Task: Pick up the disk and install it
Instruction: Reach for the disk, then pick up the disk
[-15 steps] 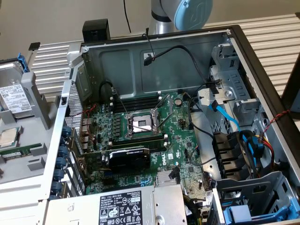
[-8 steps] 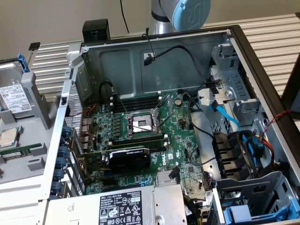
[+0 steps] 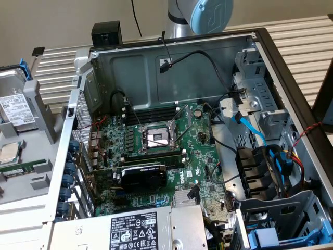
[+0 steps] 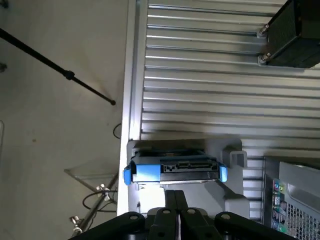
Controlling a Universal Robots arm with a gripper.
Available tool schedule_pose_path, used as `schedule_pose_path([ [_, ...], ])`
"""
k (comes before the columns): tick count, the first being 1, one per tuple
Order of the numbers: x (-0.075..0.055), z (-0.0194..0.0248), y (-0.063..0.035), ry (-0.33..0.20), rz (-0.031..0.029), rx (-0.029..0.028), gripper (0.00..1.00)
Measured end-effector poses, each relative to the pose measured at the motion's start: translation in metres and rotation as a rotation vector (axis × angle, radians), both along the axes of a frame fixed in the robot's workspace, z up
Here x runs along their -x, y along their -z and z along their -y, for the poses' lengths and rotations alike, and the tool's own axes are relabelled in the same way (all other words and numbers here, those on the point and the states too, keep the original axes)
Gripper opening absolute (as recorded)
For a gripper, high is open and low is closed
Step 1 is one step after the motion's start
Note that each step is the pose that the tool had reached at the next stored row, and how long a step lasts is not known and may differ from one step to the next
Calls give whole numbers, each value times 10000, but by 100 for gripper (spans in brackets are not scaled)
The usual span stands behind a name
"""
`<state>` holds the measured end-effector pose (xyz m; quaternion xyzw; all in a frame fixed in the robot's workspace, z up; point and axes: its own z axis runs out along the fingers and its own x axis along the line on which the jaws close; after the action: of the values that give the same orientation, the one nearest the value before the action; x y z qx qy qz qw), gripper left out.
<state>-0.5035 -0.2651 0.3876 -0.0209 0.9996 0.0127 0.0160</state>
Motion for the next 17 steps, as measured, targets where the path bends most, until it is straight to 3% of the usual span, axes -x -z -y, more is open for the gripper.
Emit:
schedule_pose_path([
  [4,94,-94,1,-19,1,3,11],
  [17,106,-97,1,-21,0,4,11],
])
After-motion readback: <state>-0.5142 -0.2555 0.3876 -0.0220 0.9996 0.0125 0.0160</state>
